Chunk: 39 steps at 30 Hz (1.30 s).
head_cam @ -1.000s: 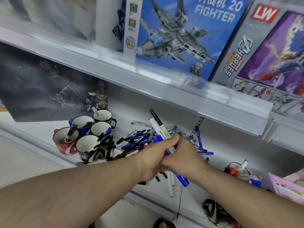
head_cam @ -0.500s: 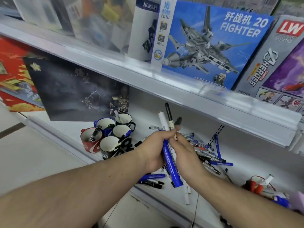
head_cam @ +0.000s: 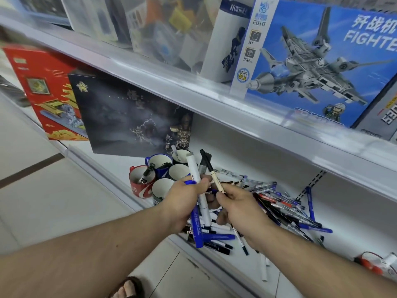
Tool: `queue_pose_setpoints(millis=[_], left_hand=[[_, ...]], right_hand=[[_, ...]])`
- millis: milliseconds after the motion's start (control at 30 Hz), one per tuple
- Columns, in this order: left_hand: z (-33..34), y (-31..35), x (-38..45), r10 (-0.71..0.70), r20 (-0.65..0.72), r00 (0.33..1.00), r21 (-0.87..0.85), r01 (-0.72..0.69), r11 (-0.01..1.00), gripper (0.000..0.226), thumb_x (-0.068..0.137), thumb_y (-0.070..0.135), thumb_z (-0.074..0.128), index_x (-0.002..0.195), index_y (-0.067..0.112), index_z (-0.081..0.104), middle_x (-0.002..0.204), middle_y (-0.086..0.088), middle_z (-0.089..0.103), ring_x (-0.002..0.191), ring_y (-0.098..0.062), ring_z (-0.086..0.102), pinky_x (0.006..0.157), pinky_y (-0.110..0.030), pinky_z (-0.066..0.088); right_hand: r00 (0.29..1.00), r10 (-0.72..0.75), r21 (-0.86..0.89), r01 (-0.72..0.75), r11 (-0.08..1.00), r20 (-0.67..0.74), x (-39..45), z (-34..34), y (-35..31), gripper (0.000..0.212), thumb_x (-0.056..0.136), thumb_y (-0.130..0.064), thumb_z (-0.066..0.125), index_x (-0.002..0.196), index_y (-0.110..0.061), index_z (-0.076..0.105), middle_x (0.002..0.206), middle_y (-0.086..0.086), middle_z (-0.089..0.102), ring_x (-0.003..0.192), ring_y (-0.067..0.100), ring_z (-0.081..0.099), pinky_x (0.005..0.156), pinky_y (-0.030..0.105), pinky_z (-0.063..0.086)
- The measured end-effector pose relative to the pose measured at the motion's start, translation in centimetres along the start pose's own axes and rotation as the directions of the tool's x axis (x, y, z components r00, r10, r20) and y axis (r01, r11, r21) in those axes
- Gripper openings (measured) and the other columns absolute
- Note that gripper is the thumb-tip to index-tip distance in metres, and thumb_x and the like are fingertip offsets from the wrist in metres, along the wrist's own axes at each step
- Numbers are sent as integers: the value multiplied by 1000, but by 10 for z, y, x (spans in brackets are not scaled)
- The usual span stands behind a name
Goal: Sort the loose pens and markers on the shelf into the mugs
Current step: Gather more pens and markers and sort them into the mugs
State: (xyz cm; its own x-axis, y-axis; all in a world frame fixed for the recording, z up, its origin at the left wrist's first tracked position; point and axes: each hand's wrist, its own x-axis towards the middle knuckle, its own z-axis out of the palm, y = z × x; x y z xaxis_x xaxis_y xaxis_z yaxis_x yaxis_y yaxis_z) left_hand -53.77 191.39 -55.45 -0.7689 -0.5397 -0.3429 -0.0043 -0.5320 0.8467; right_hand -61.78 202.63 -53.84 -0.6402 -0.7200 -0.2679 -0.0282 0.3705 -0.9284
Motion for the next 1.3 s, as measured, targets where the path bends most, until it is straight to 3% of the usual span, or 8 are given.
queue_pose_setpoints(millis=[333, 533, 633, 800, 900, 1067, 1167, 1300], left_hand=[[-22, 19, -5, -21, 39, 999, -34, 22, 999, 23, 95, 14, 60, 78, 19, 74, 69, -3, 62, 65, -16, 59, 70, -33, 52], [-22, 27, -4, -3, 83, 997, 40, 0, 999, 10, 93, 12, 61, 98, 11, 70, 64, 0, 60, 60, -15, 56, 56, -26, 51], [-23, 32, -5, 22, 131, 991, 79, -33, 996, 10, 92, 10, 62, 99, 9, 70, 60, 2, 60, 56, -12, 57, 55, -25, 50], [-32, 38, -3, 73, 157, 985, 180, -101, 978, 6, 88, 6, 68, 86, 9, 73, 71, -8, 64, 69, -20, 61, 65, -31, 55], [-35, 35, -3, 109, 192, 975, 320, -168, 933, 18, 87, 4, 69, 72, 14, 72, 69, -5, 63, 69, -15, 59, 67, -26, 50], [-44, 30, -6, 74, 207, 976, 404, -154, 902, 4, 87, 2, 69, 90, 1, 70, 83, -13, 65, 77, -19, 59, 76, -29, 51], [-62, 41, -6, 28, 138, 990, 425, -85, 901, 13, 86, -3, 67, 86, 9, 71, 70, 1, 67, 66, -11, 59, 63, -21, 50], [-105, 56, 5, 2, -63, 998, 456, 27, 890, 31, 76, -14, 61, 86, 13, 73, 86, -2, 70, 74, -19, 58, 70, -32, 54]], right_hand=[[988, 85, 12, -87, 996, 129, 3, 16, 3, 29, 103, -11, 45, 84, -17, 67, 66, 0, 50, 54, 13, 42, 65, 33, 42], [973, 45, -113, -20, 993, 225, -6, 19, 0, 15, 101, -12, 48, 95, -11, 62, 78, 7, 66, 71, 18, 61, 75, 35, 51], [989, -73, -301, 108, 947, 126, -4, 18, 3, 19, 90, -20, 64, 104, -32, 64, 93, -3, 70, 79, 12, 64, 83, 37, 53], [928, -333, -198, 299, 933, -169, -1, 10, -19, 29, 88, -24, 69, 113, -35, 58, 81, -4, 57, 57, 0, 48, 55, 17, 44], [910, -386, -191, 356, 915, -150, 5, 17, -25, 29, 87, -26, 71, 108, -41, 57, 87, -2, 58, 59, 6, 50, 55, 21, 44], [901, -413, -230, 377, 897, -135, 15, 35, -27, 21, 88, -14, 70, 89, -34, 64, 77, -6, 62, 59, -1, 52, 57, 13, 44], [884, -396, -103, 382, 918, -248, 21, 32, -27, 27, 88, -6, 69, 84, -32, 65, 78, -5, 66, 69, 6, 61, 64, 13, 50], [862, -380, -91, 372, 924, -335, 43, 30, -16, 29, 88, -8, 70, 91, -35, 61, 88, -1, 68, 84, 18, 68, 78, 29, 57]])
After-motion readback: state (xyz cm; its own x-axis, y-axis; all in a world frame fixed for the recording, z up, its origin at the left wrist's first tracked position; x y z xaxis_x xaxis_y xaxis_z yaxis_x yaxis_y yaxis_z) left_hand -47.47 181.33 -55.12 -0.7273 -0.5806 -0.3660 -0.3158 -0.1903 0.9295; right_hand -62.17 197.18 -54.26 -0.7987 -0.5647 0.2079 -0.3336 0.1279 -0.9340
